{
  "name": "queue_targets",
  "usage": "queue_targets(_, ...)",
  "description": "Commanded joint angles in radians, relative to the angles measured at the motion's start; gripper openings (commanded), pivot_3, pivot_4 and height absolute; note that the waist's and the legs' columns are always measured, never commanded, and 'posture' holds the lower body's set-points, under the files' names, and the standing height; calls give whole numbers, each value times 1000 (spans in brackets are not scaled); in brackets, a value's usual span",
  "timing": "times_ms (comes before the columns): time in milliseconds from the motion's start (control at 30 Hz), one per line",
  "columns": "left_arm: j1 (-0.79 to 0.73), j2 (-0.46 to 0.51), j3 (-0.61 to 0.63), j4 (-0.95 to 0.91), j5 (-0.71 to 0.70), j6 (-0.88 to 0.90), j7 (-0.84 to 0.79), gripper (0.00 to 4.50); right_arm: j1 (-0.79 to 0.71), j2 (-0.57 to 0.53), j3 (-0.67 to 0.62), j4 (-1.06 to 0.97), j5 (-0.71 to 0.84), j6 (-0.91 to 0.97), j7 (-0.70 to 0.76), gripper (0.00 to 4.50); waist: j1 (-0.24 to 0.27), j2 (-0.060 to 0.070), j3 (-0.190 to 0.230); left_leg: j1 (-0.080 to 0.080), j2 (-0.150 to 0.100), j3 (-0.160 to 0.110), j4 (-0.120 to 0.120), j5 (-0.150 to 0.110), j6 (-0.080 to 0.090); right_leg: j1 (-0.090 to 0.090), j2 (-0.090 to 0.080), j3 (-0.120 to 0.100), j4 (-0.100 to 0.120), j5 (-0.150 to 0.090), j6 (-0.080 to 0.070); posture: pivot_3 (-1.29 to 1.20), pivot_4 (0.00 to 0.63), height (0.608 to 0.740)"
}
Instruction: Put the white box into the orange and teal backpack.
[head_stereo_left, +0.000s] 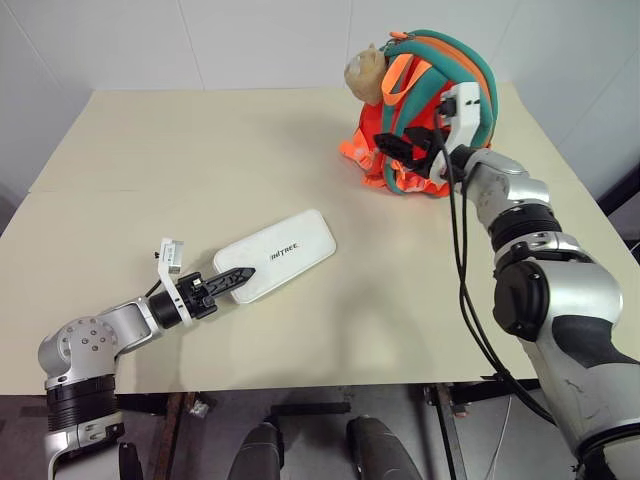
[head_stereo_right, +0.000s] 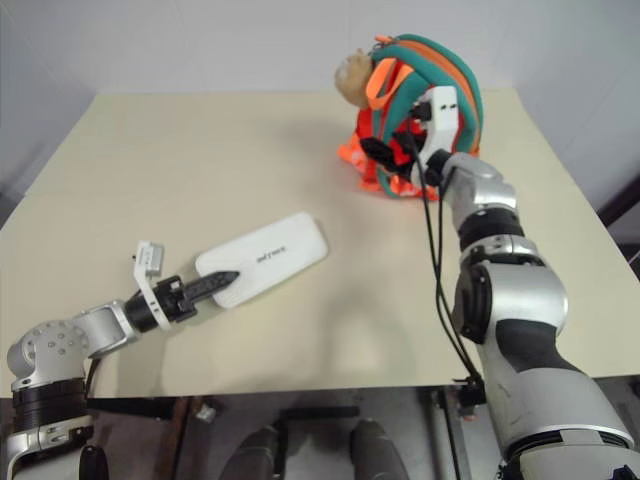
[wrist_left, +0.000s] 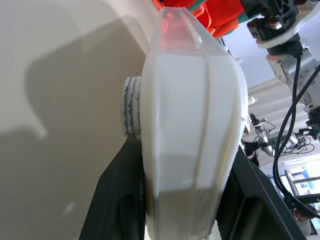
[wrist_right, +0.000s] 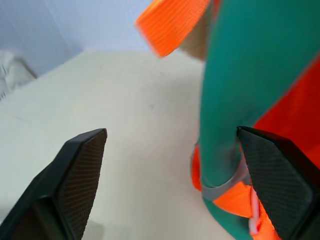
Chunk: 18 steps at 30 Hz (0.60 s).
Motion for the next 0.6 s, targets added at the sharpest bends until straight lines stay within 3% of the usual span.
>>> queue_targets(33, -7, 6, -9, 2, 10, -4, 19, 1313, -20, 29, 15, -10, -28, -77, -81, 4433, 1, 0, 0, 0, 0, 0, 0, 0, 0, 0, 0, 0, 0, 0, 0, 0, 150, 740)
queue_targets(267, -12, 8, -14, 0, 12, -10, 17, 1313, -49, 66, 23, 39, -73, -114, -257, 4433, 2, 0, 0, 0, 0, 0, 0, 0, 0, 0, 0, 0, 0, 0, 0, 0, 150, 740)
queue_targets(600, 59, 11, 27, -40, -18, -10, 43, 1313, -51, 62, 57, 43, -136, -111, -309, 4433, -1, 0, 0, 0, 1, 0, -1, 0, 0, -1, 0, 0, 0, 0, -1, 0, 150, 740)
